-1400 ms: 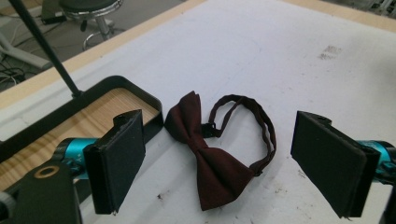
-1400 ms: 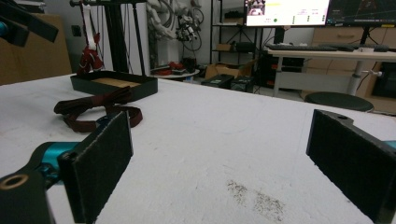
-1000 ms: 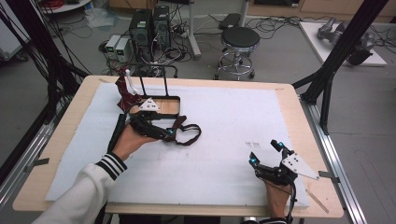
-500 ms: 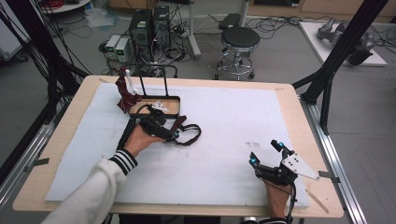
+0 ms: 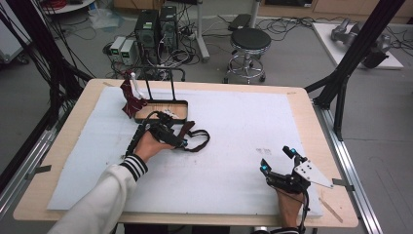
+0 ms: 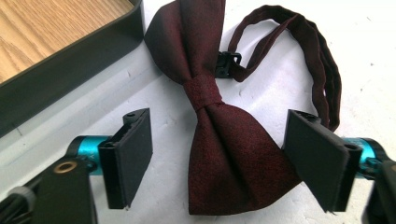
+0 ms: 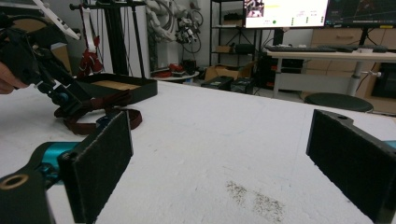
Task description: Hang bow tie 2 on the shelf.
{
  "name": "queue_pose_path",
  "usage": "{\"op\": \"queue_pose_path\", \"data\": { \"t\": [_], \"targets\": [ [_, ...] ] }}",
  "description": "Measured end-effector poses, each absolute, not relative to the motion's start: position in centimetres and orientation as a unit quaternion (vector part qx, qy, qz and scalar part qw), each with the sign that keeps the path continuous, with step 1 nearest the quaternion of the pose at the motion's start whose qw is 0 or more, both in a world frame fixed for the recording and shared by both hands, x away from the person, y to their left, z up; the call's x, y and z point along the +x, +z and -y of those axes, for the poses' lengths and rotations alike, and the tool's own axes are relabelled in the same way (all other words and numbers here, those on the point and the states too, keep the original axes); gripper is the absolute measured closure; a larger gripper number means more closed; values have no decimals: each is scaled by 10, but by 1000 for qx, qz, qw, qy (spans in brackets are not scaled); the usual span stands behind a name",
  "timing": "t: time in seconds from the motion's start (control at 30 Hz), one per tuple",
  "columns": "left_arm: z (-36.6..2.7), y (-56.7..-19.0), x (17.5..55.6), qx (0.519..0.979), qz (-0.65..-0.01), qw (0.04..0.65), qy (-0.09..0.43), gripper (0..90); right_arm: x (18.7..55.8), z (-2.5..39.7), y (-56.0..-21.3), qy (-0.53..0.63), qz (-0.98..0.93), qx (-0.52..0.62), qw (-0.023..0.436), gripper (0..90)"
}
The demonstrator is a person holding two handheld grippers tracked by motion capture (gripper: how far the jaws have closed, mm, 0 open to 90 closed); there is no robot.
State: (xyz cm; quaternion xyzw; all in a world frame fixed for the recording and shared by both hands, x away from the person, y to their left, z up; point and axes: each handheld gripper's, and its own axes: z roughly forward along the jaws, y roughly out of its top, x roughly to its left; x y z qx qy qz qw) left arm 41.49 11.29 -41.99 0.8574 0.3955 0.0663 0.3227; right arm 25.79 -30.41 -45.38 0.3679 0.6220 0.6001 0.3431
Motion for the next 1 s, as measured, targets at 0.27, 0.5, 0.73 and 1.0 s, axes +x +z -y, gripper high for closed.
{"op": "queue_pose_path", "data": {
  "t": [0.27, 0.5, 0.73, 1.0],
  "targets": [
    [-111, -423, 416, 859, -393, 324, 54, 310, 258, 304, -454, 599, -623, 367, 343, 63],
    [-111, -422, 416, 858, -390, 330, 49, 459, 258, 304, -454, 599, -623, 367, 344, 63],
    [-113, -422, 417, 853, -400, 330, 57, 650, 258, 304, -454, 599, -623, 367, 344, 63],
    [-110, -420, 415, 856, -387, 338, 64, 740, 258, 304, -454, 598, -623, 367, 344, 63]
  ]
}}
